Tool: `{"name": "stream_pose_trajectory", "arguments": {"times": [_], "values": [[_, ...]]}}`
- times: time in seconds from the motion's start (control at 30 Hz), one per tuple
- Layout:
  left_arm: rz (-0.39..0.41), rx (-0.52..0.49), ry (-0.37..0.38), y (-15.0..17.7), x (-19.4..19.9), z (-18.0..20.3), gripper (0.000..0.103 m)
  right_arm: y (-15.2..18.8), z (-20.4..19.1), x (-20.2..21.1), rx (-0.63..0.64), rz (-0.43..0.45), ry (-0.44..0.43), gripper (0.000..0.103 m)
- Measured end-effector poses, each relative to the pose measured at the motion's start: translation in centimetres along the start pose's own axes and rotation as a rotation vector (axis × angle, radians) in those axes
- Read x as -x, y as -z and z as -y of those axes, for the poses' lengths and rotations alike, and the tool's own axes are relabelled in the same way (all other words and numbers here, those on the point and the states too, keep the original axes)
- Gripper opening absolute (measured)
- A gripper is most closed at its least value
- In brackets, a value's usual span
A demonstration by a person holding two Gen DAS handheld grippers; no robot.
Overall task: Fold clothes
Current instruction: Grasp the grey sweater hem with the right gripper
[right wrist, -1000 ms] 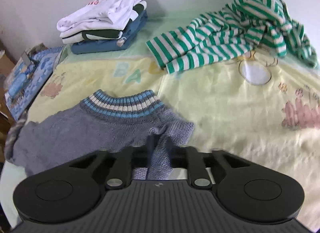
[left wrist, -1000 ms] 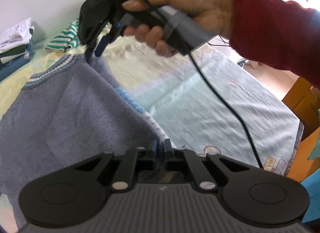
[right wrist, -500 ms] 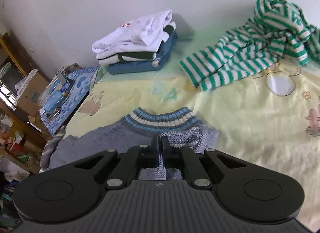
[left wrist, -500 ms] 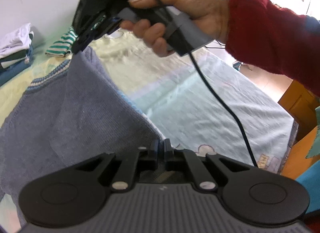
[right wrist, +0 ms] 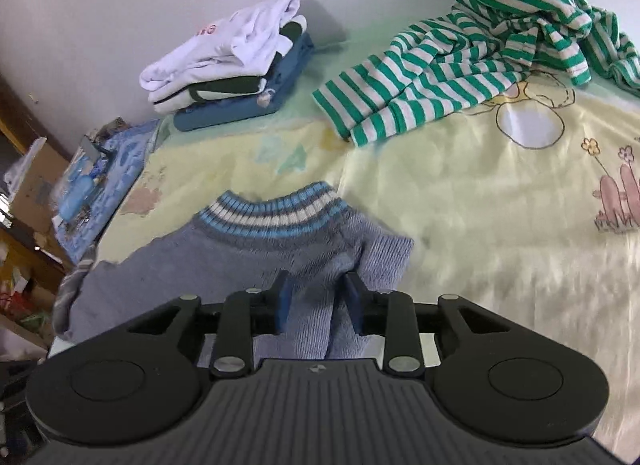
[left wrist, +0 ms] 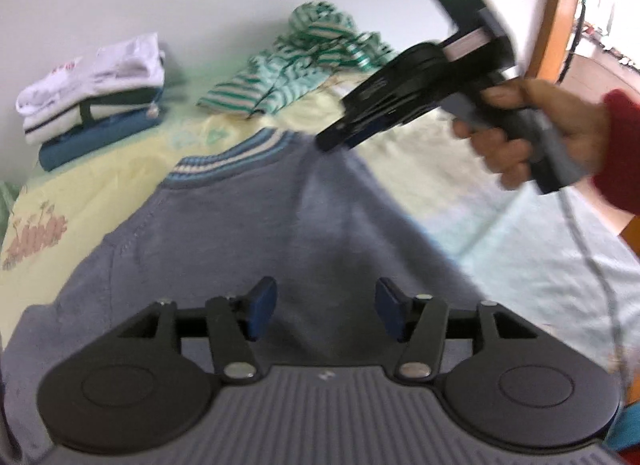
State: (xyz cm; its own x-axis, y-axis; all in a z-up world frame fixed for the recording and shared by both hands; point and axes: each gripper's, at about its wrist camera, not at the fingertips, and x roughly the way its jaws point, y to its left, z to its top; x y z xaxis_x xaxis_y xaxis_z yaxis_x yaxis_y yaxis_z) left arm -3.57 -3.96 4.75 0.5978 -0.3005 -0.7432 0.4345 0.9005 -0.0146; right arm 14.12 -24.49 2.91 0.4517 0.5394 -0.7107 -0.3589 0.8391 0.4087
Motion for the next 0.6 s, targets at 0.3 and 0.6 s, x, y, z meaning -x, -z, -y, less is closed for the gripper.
{"name": "stream_pose_trajectory", "arguments": {"times": [0.3,0.6], "values": [[-0.049,0.000,0.072,-0.1,-2.9,-0.1,0.007,-0.7,-0.5,-1.9,-0.019,-0.041,0.013,0.007],[-0.022,-0.012,-0.004,0.0,-0.6,-0.2,0.007,-1.4,-2.7,-1.7,0.020,0.028,-0.099,0.006]]}}
